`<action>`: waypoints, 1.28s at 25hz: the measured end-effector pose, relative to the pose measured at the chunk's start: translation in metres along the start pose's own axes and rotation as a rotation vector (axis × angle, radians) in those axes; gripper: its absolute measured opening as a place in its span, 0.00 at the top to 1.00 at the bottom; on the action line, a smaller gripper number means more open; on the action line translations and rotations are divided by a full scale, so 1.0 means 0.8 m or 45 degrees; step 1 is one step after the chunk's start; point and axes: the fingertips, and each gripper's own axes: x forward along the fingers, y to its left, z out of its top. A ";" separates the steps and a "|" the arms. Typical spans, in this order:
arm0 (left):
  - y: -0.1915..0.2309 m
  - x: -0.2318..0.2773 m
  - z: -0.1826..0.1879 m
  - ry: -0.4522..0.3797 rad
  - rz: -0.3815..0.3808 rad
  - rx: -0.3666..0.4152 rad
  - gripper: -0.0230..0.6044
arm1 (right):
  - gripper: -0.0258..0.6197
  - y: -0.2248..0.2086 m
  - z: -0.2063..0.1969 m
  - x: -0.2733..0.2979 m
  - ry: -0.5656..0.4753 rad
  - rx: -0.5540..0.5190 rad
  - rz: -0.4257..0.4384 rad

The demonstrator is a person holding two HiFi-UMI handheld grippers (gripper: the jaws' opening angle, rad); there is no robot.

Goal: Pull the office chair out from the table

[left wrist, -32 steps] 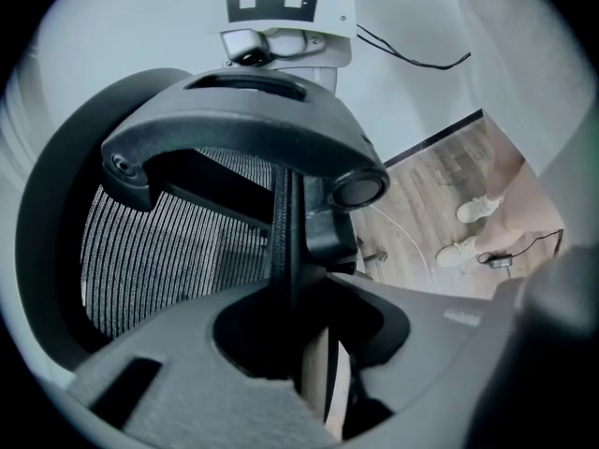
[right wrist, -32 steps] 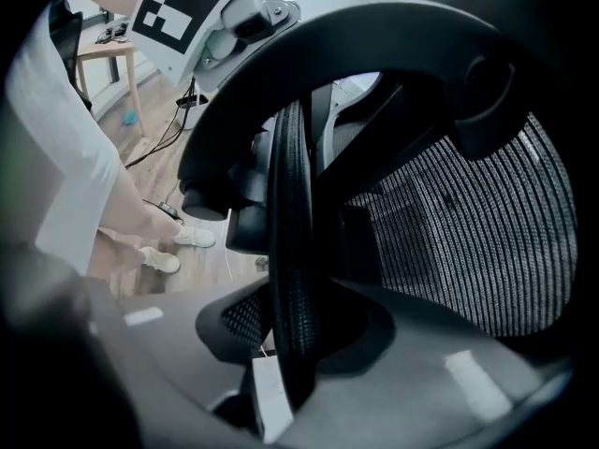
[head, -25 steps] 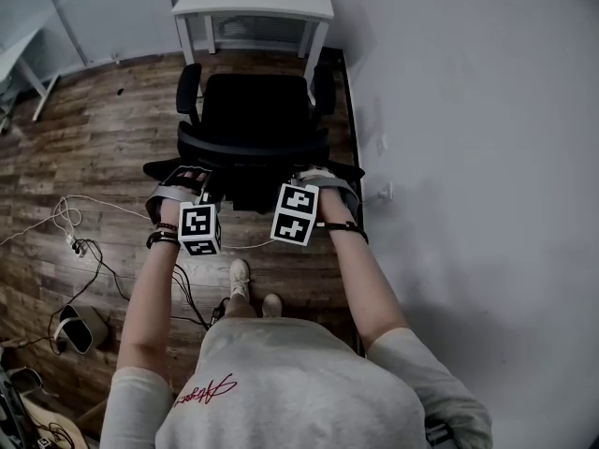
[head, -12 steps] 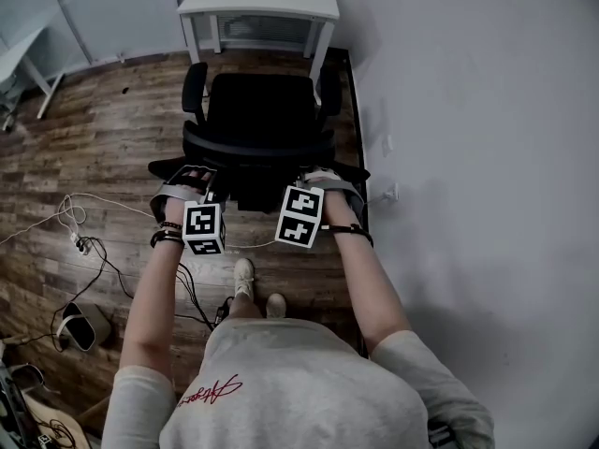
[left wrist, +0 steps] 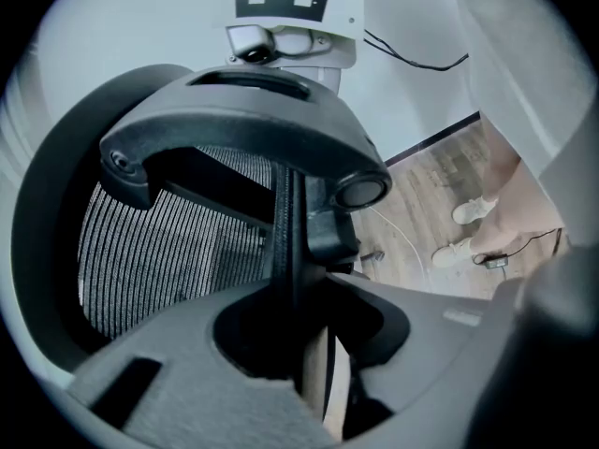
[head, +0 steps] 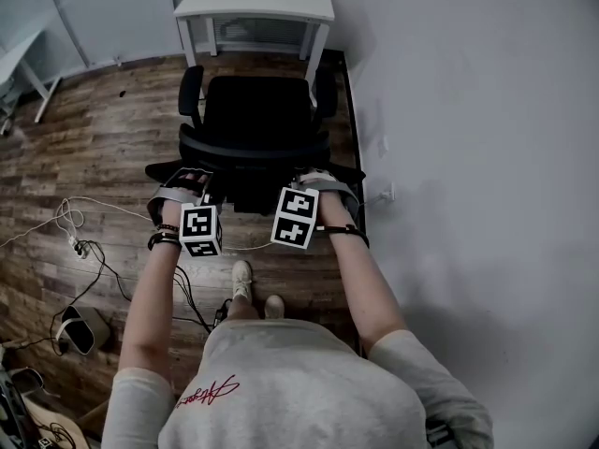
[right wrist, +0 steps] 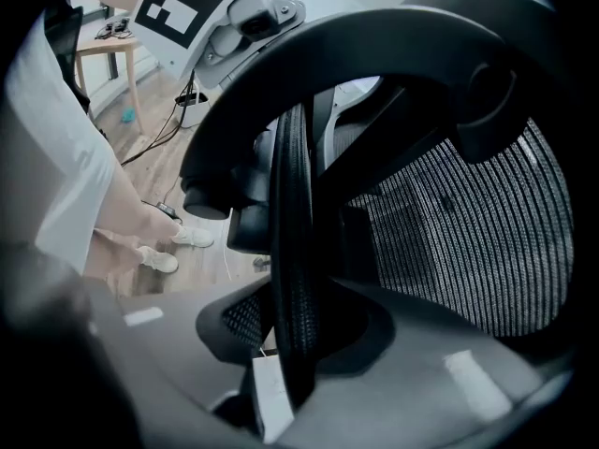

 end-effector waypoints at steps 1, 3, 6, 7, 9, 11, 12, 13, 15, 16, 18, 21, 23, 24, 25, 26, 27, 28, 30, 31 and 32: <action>0.000 -0.001 0.001 -0.001 0.000 -0.001 0.82 | 0.79 0.000 0.000 -0.001 0.000 -0.001 0.003; -0.002 -0.003 0.005 -0.003 0.003 0.001 0.82 | 0.79 0.003 -0.002 -0.003 -0.001 -0.001 0.014; -0.006 -0.008 0.007 -0.005 0.019 0.007 0.82 | 0.79 0.008 -0.003 -0.007 -0.007 -0.004 0.013; -0.009 -0.009 0.008 -0.005 0.019 0.006 0.82 | 0.79 0.010 -0.002 -0.008 -0.009 -0.005 0.011; -0.013 -0.012 0.008 -0.003 0.014 0.003 0.82 | 0.79 0.016 -0.001 -0.010 -0.010 -0.006 0.015; -0.016 -0.014 0.009 0.000 0.013 0.002 0.82 | 0.79 0.019 -0.001 -0.012 -0.011 -0.008 0.015; -0.016 -0.015 0.009 0.001 0.014 0.002 0.82 | 0.79 0.019 -0.002 -0.013 -0.012 -0.010 0.011; -0.016 -0.016 0.010 0.002 0.017 0.002 0.82 | 0.80 0.019 -0.002 -0.014 -0.013 -0.012 0.006; -0.018 -0.018 0.011 0.006 0.020 0.002 0.82 | 0.80 0.021 -0.002 -0.016 -0.013 -0.015 0.004; -0.020 -0.020 0.011 0.008 0.021 0.002 0.82 | 0.80 0.024 -0.003 -0.018 -0.011 -0.015 0.005; -0.023 -0.024 0.011 0.006 0.017 0.000 0.82 | 0.80 0.028 -0.001 -0.021 -0.008 -0.014 0.005; -0.022 -0.028 0.010 0.007 0.016 -0.006 0.82 | 0.79 0.027 0.002 -0.023 -0.008 -0.012 0.007; -0.029 -0.029 0.012 0.001 0.018 -0.004 0.82 | 0.79 0.033 0.001 -0.024 -0.007 -0.011 0.015; -0.032 -0.030 0.013 -0.002 0.017 -0.003 0.82 | 0.79 0.037 0.002 -0.024 -0.006 -0.008 0.018; -0.036 -0.032 0.012 -0.005 0.014 -0.001 0.82 | 0.79 0.041 0.003 -0.025 -0.005 -0.005 0.020; -0.038 -0.035 0.012 -0.006 0.011 0.000 0.82 | 0.79 0.044 0.004 -0.027 -0.004 -0.003 0.021; -0.040 -0.037 0.010 -0.004 0.009 0.000 0.82 | 0.79 0.047 0.006 -0.028 -0.003 -0.002 0.018; -0.043 -0.039 0.009 -0.002 0.007 0.000 0.82 | 0.79 0.049 0.008 -0.029 -0.003 -0.002 0.014; -0.047 -0.045 0.008 -0.003 0.003 0.002 0.82 | 0.79 0.055 0.011 -0.032 -0.003 0.002 0.013; -0.048 -0.048 0.009 -0.006 0.001 0.004 0.82 | 0.79 0.058 0.012 -0.034 -0.001 0.007 0.017; -0.050 -0.050 0.009 -0.009 -0.001 0.004 0.82 | 0.79 0.060 0.013 -0.037 0.003 0.012 0.022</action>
